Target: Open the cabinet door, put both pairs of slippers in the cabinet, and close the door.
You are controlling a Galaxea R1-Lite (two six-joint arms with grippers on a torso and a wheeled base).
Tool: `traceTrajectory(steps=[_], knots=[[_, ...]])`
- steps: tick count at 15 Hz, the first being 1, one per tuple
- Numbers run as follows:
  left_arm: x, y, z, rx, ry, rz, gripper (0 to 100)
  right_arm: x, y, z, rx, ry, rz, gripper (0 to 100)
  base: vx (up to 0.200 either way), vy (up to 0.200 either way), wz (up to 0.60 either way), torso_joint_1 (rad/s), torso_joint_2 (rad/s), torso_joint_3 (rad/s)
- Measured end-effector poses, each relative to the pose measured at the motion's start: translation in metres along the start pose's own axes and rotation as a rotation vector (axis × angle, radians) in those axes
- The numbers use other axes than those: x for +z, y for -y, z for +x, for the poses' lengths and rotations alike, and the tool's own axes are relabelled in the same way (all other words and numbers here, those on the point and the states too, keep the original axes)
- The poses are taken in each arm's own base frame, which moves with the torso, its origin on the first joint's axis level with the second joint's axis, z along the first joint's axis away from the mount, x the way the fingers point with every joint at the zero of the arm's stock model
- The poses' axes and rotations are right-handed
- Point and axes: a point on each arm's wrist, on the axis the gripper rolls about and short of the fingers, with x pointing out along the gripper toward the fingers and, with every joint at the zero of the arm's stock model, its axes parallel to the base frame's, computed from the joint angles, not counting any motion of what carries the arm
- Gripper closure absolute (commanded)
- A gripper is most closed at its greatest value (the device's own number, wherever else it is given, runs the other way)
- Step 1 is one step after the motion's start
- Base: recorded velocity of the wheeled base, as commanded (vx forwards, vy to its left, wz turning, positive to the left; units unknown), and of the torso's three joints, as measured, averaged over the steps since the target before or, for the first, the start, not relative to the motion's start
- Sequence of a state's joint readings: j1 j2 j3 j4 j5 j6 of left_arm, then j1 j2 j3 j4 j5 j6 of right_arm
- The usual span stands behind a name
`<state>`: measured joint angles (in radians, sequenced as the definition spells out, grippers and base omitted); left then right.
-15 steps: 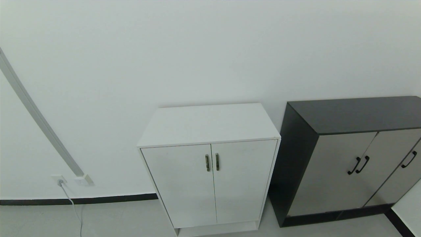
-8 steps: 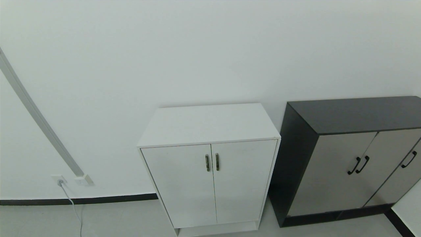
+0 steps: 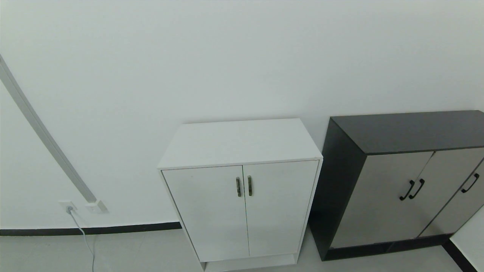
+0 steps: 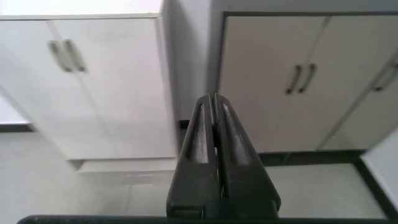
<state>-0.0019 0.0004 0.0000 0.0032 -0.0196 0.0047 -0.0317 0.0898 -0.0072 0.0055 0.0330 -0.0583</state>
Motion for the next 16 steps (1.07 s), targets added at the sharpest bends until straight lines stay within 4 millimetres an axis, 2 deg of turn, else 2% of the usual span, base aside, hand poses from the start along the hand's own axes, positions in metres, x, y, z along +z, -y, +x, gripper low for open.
traceTrajectory(steps=[4, 9, 11, 16], knots=[[0.0, 0.0, 0.0, 0.0, 0.0, 0.0, 100, -0.0017, -0.0005, -0.0004, -0.022, 0.006, 0.017, 100, 0.0, 0.0, 0.0, 0.0, 0.0, 0.0], [0.0, 0.0, 0.0, 0.0, 0.0, 0.0, 100, -0.0031, -0.0009, -0.0047, 0.072, 0.069, 0.041, 100, 0.0, 0.0, 0.0, 0.0, 0.0, 0.0], [0.0, 0.0, 0.0, 0.0, 0.0, -0.001, 100, -0.0032, 0.0005, -0.0054, 0.022, 0.081, 0.094, 100, 0.0, 0.0, 0.0, 0.0, 0.0, 0.0], [0.0, 0.0, 0.0, 0.001, 0.0, -0.002, 100, -0.0034, 0.0005, -0.006, 0.021, 0.09, 0.084, 100, 0.0, 0.0, 0.0, 0.0, 0.0, 0.0]])
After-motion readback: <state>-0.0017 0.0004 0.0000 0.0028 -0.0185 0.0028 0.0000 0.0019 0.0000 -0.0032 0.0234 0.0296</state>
